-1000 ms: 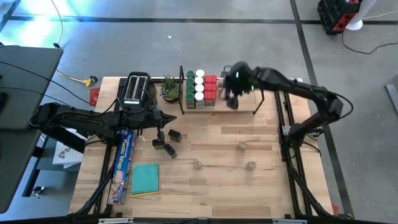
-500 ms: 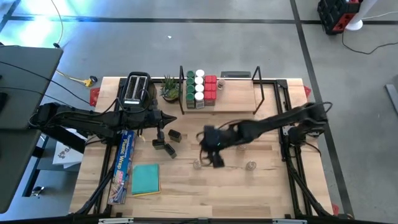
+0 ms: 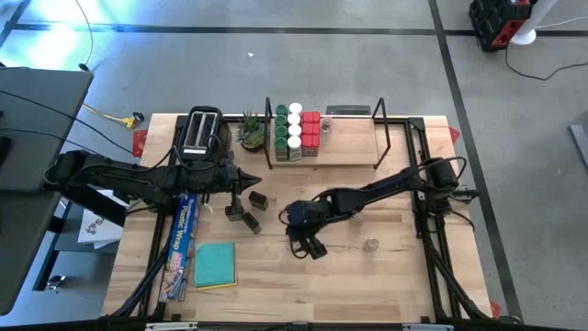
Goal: Shelf spices
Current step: Put the bottom left brown seasoning bottle on the shelf aligned with the other brown seasoning bottle, then put the top brown seasoning bottle on the shelf aligned with the other brown seasoning bottles, then put the brown seasoning bottle on the shelf aligned with the other brown seasoning bottles
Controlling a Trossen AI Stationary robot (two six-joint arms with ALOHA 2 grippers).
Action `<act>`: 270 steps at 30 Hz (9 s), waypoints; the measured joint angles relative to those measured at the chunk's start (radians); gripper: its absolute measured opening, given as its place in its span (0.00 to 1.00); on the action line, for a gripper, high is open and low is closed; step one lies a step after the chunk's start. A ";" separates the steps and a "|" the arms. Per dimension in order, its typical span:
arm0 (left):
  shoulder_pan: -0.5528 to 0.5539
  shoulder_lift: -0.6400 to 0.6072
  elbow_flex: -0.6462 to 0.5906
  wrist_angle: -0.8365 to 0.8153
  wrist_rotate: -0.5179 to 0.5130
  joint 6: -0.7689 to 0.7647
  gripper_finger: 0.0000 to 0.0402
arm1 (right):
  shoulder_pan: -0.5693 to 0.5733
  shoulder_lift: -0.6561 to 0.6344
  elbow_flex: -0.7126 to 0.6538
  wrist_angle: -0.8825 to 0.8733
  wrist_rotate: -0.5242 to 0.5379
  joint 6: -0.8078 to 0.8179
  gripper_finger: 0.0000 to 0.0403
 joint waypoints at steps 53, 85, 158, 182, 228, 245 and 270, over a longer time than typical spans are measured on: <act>-0.083 0.000 0.000 0.007 -0.062 -0.080 0.00 | -0.684 -0.464 -0.425 0.118 0.341 0.173 0.40; -0.083 0.000 0.000 0.027 -0.064 -0.080 0.00 | -0.747 -0.294 -0.365 0.242 0.348 0.221 0.48; -0.084 0.000 0.000 0.026 -0.061 -0.078 0.00 | 0.086 -0.682 -0.366 -0.626 0.453 0.672 0.43; -0.085 0.000 0.000 0.025 -0.055 -0.077 0.00 | 0.044 -0.408 -0.502 -0.404 0.375 0.715 0.46; -0.085 0.000 0.000 0.027 -0.061 -0.081 0.00 | -0.599 -0.217 -0.028 -0.445 0.381 0.278 0.61; -0.085 0.000 0.000 0.033 -0.055 -0.080 0.00 | -0.505 -0.239 -0.151 -0.430 0.451 0.375 0.53; -0.085 0.000 0.000 0.034 -0.061 -0.079 0.00 | -0.528 -0.389 -0.129 -0.428 0.400 0.391 0.19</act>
